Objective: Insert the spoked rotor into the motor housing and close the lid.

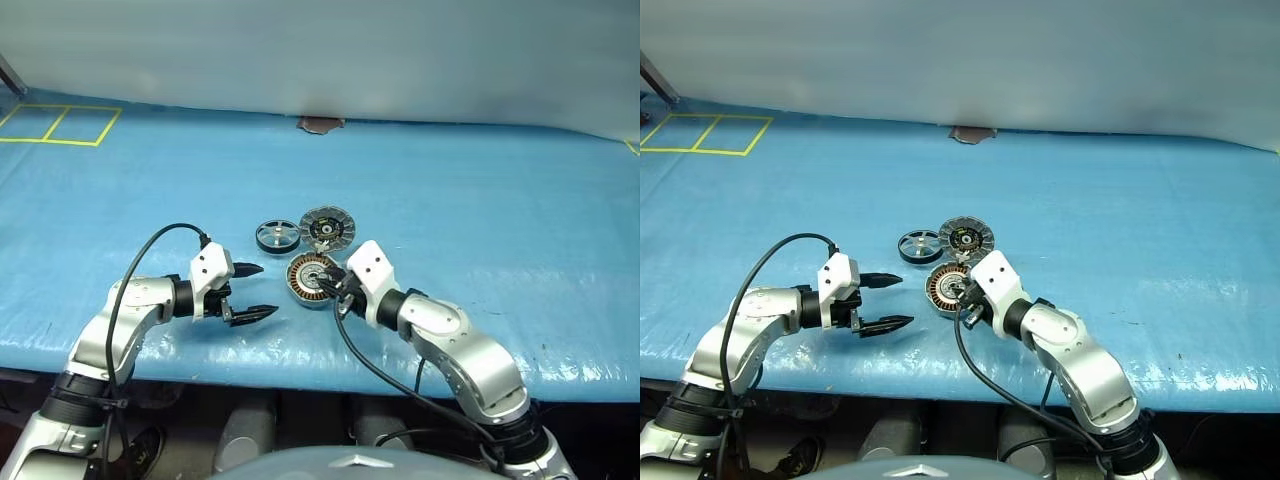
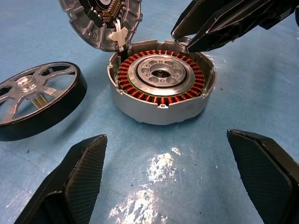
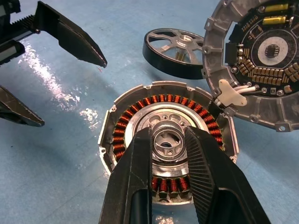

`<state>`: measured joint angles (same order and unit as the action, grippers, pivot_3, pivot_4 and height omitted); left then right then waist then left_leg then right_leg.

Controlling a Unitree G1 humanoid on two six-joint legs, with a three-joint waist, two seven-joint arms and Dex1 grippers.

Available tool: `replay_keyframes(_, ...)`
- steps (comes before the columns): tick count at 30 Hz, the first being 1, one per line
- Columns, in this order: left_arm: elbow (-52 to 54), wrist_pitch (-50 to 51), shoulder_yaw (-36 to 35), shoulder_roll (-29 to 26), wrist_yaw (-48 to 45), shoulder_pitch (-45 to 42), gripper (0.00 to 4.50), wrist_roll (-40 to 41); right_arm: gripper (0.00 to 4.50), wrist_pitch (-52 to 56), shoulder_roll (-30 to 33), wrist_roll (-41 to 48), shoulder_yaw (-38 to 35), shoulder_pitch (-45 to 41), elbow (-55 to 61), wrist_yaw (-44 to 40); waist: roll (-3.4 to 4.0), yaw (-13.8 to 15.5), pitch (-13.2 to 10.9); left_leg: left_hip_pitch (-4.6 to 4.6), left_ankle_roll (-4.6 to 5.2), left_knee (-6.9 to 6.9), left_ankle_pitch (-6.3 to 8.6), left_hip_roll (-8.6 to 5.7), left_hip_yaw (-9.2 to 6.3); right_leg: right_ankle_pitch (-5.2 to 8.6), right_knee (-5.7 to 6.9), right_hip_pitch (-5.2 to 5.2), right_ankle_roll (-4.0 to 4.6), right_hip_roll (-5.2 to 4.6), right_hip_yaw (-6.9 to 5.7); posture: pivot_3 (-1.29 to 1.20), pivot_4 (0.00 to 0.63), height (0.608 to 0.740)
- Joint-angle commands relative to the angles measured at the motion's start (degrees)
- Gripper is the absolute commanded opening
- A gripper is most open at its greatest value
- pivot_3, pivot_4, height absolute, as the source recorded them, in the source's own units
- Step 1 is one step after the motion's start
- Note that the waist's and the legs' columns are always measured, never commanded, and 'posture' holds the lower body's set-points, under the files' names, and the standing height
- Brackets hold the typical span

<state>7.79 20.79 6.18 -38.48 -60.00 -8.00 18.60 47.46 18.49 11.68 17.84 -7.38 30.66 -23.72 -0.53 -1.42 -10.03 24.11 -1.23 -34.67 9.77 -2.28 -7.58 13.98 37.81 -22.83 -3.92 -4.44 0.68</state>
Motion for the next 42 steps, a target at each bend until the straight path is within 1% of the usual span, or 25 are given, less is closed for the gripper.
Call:
replay_keyframes(1,1.9,-0.8,-0.8,-0.5,0.1,0.0,4.50,0.1,0.68,-2.3,-0.6,-0.5,0.3,-2.0,-1.1,-0.1,0.00,-0.1,0.0,0.00,0.00,0.00,0.00,0.00,0.00,0.00,0.00,0.00,0.00,0.00,0.00,0.00,0.150,0.740)
replay_keyframes(12,2.6,-0.7,-1.5,-0.5,1.3,1.0,4.50,0.3,0.68,-4.4,-2.2,-1.2,2.9,-5.4,-5.3,-0.9,0.00,-0.3,0.0,-0.01,0.00,0.00,0.00,0.00,0.01,-0.02,0.01,0.00,-0.02,0.02,0.01,0.00,0.150,0.740)
replay_keyframes(25,3.0,-0.7,-1.7,-0.5,2.3,1.2,4.50,0.3,0.68,-6.0,-3.0,-2.2,3.4,-5.2,-9.0,-1.5,0.01,-0.3,0.0,-0.04,0.00,0.00,-0.01,0.01,0.00,-0.02,0.03,0.01,-0.03,0.03,0.01,0.00,0.150,0.740)
replay_keyframes(42,2.5,-1.2,-1.2,-0.1,2.8,0.9,4.50,-0.2,0.68,-5.1,-2.3,-2.0,3.1,-5.0,-8.2,-1.8,0.00,-0.3,0.0,-0.05,0.00,0.00,-0.01,0.01,0.00,-0.02,0.03,0.02,-0.03,0.03,0.01,0.00,0.150,0.740)
